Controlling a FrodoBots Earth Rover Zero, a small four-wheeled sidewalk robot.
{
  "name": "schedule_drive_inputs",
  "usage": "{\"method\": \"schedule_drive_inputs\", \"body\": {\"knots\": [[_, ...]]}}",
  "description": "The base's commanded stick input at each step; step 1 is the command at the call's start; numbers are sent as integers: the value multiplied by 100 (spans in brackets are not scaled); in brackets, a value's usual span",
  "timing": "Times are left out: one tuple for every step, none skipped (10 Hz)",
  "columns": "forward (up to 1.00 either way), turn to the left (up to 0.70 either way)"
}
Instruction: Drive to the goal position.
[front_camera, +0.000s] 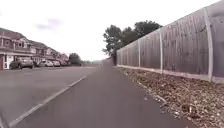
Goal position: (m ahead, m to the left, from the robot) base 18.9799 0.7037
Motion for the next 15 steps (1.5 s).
{"method": "schedule_drive_inputs", "body": {"knots": [[100, 0], [100, 0], [100, 0], [100, 0], [100, 0], [100, 0], [100, 0], [100, 0], [100, 0], [100, 0], [100, 0], [100, 0], [100, 0], [100, 0], [100, 0]]}}
